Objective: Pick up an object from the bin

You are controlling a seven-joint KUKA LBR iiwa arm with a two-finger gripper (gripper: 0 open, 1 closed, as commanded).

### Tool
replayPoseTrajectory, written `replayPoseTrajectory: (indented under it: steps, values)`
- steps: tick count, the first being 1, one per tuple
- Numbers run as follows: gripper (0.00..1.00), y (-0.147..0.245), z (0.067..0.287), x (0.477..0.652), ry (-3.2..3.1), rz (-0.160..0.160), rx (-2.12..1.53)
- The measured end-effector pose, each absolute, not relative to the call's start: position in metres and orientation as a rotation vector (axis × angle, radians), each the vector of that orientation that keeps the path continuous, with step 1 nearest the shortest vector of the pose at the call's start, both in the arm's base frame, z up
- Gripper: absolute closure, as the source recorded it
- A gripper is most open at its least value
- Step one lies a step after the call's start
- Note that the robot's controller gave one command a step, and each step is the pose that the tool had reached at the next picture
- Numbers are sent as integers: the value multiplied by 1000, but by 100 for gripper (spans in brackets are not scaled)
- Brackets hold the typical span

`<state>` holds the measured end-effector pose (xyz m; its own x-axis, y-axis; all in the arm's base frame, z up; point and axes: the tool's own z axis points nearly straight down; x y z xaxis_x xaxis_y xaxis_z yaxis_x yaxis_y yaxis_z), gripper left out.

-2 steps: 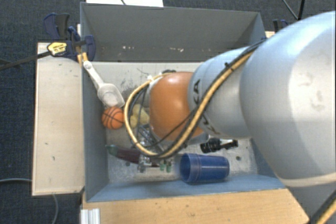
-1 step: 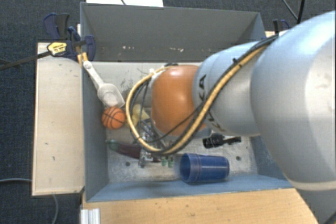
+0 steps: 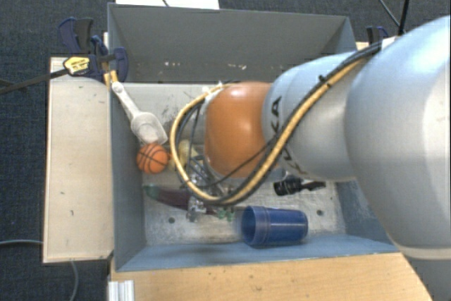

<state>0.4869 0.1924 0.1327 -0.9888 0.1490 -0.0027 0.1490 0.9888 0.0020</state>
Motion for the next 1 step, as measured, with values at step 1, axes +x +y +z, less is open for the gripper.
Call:
replayPoseTrajectory:
  steps: [1]
  values:
    - [100,192,140,487,3128,4,235]
